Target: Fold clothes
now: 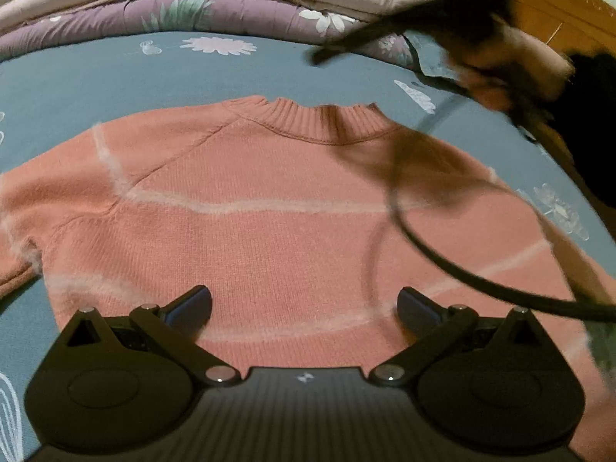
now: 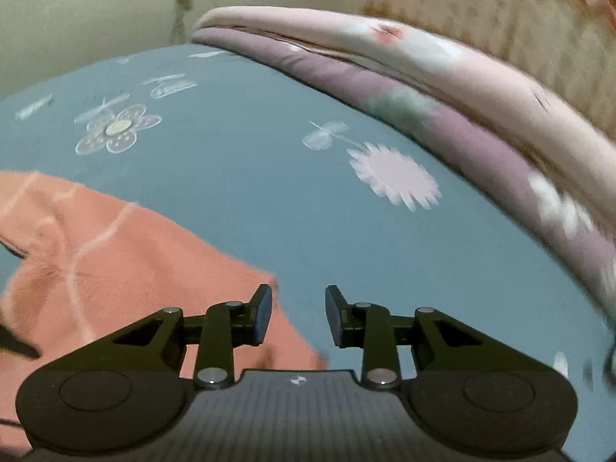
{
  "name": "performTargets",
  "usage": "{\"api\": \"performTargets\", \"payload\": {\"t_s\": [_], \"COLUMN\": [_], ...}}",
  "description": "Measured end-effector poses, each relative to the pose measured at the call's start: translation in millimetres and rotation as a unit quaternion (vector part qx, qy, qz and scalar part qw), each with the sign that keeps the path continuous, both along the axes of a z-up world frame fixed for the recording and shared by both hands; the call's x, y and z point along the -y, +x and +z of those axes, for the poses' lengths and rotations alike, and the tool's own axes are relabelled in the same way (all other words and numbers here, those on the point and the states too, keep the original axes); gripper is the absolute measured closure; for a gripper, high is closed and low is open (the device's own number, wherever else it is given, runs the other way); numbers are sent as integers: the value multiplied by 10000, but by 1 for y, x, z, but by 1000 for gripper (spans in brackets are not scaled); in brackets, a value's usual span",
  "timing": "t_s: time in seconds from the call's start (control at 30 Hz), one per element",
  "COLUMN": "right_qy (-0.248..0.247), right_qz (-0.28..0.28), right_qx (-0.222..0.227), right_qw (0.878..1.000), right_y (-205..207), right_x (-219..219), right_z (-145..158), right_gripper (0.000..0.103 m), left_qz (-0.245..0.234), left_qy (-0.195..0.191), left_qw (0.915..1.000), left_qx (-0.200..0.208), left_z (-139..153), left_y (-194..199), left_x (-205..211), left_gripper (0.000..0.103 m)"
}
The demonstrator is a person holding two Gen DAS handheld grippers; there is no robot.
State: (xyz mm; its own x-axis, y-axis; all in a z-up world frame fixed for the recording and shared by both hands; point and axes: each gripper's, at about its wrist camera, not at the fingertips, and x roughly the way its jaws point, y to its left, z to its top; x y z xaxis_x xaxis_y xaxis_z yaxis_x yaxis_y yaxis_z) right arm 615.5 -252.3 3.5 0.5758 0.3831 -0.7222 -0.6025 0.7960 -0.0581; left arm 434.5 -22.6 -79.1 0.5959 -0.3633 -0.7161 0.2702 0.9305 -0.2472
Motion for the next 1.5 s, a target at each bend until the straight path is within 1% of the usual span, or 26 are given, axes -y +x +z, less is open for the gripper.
{"api": "performTargets", "payload": {"t_s": [0.07, 0.13, 0.23, 0.3, 0.37, 0.47, 0.57, 0.6, 0.67, 0.7, 0.73, 0.8, 0.9, 0.93, 1.0, 1.1, 1.17, 1.27, 1.3, 1.33, 1.4, 1.5], "right_qy": [246, 434, 554, 592, 639, 601, 600, 604, 565, 540, 526, 494, 358, 322, 278, -134, -504, -730, -727, -711, -791, -997], "right_qz": [-214, -398, -779, -1023, -1087, -1099, -1125, -1133, -1162, -1152, -1118, -1070, -1071, -1047, -839, -202, 269, 748, 847, 940, 1160, 1079], "right_qx": [-379, -703, -1023, -1140, -916, -676, -654, -654, -668, -650, -563, -355, -50, 34, 5, -95, -128, -30, -61, -125, -123, 209], "right_qw": [9987, 9958, 9901, 9864, 9878, 9898, 9897, 9896, 9894, 9897, 9907, 9924, 9936, 9940, 9961, 9997, 9983, 9945, 9937, 9930, 9900, 9889], "right_y": [-14, -27, -30, -25, -18, -10, -8, -8, -16, -22, -30, -41, -32, -23, -3, 23, 33, 35, 34, 34, 26, 23], "right_x": [27, 45, 57, 59, 57, 52, 51, 50, 52, 55, 58, 63, 63, 62, 54, 31, 17, 6, 5, 4, -2, -9], "right_z": [0, -10, -37, -55, -65, -68, -68, -68, -63, -58, -53, -42, -31, -28, -28, -45, -59, -69, -69, -69, -69, -69], "right_gripper": [65, 64, 64, 64, 66, 67, 66, 65, 65, 62, 56, 55, 55, 55, 55, 55, 55, 55, 61, 78, 93, 95], "left_qz": [60, 105, 47, -105, -345, -505, -652, -690, -702, -759, -900, -1066, -1103, -1092, -1064, -1052, -1050, -1035, -1036, -1038, -1043, -1003], "left_qy": [-118, -199, -351, -358, -325, -274, -224, -211, -220, -217, -238, -262, -164, -112, -7, 33, 13, -33, -39, -42, -55, -51], "left_qw": [9999, 9997, 9991, 9987, 9975, 9978, 9976, 9974, 9970, 9967, 9955, 9938, 9938, 9940, 9943, 9944, 9944, 9945, 9945, 9944, 9943, 9947], "left_qx": [18, 110, 243, 349, 529, 319, 77, -35, -257, -186, -176, -173, -43, -27, -24, 26, 75, 136, 160, 183, 232, 240], "left_z": [8, 16, 27, 31, 34, 23, 11, 4, -9, -9, -9, -11, -15, -16, -16, -15, -14, -15, -16, -16, -17, -15], "left_y": [3, 8, 23, 43, 65, 98, 131, 136, 140, 135, 129, 119, 114, 113, 114, 110, 107, 106, 105, 105, 103, 105], "left_x": [-8, -16, -24, -22, -16, -8, 0, 3, 7, 8, 8, 7, 10, 13, 18, 17, 13, 12, 12, 12, 12, 13], "left_gripper": [1, 1, 1, 1, 1, 1, 1, 1, 1, 1, 1, 1, 1, 1, 1, 1, 1, 1, 1, 1, 1, 1]}}
